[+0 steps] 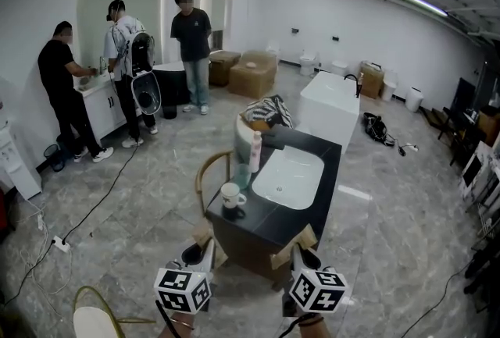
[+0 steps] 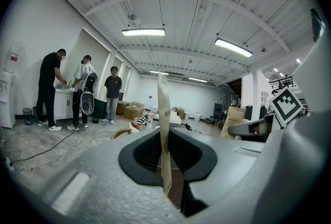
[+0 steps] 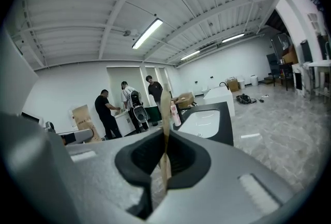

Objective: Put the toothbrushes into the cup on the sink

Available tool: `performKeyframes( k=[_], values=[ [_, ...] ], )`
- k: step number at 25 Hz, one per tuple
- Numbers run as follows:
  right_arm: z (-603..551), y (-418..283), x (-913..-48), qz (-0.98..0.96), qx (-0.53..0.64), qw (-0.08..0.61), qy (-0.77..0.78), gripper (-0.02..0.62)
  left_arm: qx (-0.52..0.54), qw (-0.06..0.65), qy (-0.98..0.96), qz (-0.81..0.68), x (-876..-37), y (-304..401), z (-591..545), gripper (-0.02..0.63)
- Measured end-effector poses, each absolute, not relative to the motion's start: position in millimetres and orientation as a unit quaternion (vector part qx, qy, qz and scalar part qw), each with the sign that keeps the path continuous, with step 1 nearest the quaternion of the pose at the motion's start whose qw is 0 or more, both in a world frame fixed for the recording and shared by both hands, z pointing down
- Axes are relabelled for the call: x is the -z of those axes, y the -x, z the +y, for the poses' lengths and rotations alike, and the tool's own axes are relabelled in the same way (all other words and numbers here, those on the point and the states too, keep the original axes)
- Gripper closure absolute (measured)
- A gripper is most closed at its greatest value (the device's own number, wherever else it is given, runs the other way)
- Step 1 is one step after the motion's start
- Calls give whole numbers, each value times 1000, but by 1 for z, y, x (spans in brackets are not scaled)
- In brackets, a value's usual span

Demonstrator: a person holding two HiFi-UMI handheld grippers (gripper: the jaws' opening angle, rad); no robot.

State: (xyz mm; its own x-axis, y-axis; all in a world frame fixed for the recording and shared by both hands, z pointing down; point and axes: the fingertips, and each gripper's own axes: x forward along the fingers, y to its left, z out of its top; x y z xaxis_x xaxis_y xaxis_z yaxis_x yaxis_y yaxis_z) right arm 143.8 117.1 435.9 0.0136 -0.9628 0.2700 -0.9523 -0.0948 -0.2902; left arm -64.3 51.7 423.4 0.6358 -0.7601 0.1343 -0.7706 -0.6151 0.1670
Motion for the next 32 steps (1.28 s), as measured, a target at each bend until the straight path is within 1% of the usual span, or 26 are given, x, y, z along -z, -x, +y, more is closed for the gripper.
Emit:
performKeyframes(
  k=[13,20,32],
  values=[
    [82,-159,-447,683,216,11,698,588,-45,110,-891,-438,-434,51,22,571],
    [58,-168,-450,676,212,8,705,588,-37,109,-894,-433,-435,45,-9,571],
    [-26,-170,-434,683,192,-2,705,588,-9,110,-893,-437,-422,45,-92,572]
  ],
)
